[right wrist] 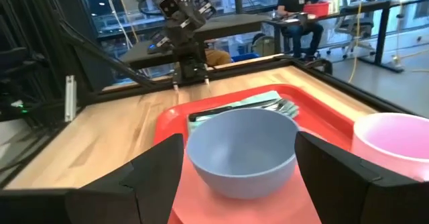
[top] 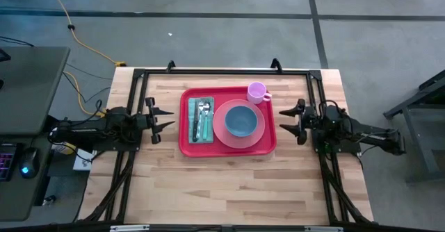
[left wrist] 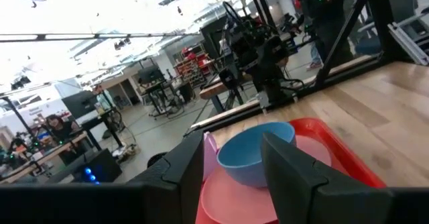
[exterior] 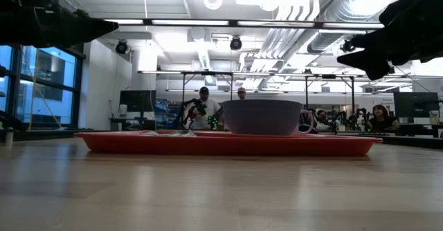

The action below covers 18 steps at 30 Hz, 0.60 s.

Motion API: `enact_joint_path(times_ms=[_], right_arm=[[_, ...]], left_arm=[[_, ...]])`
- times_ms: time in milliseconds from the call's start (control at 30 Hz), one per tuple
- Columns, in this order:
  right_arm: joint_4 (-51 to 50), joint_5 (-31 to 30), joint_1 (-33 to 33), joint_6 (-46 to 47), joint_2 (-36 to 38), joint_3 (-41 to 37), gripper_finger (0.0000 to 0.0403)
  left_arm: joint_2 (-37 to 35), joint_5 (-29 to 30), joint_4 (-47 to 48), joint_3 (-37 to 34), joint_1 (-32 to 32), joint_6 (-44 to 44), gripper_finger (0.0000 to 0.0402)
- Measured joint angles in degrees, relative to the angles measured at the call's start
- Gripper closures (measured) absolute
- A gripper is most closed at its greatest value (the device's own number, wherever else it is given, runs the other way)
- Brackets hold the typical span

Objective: Set up tray
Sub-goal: Return To Home Position

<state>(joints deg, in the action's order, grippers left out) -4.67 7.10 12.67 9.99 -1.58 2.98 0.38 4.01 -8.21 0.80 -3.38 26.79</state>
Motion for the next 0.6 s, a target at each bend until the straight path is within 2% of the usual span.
enact_joint_path(times_ms=[200,400,600], right_arm=[[-0.2,-1.2,0.0,-1.8,0.0,0.0,0.0137],[-0.2,-0.6,0.0,2.9,0.0,0.0,0.0137],[-0.1,-0.6,0.0,7.5,0.0,0.0,0.0137]], left_arm=[[0.0,1.8,4.6,0.0,0.0,1.3,0.0224],[0.0,1.7,7.1,0.0,0.0,1.6,0.0224],[0.0,1.7,7.1,0.0,0.0,6.7,0.0224]])
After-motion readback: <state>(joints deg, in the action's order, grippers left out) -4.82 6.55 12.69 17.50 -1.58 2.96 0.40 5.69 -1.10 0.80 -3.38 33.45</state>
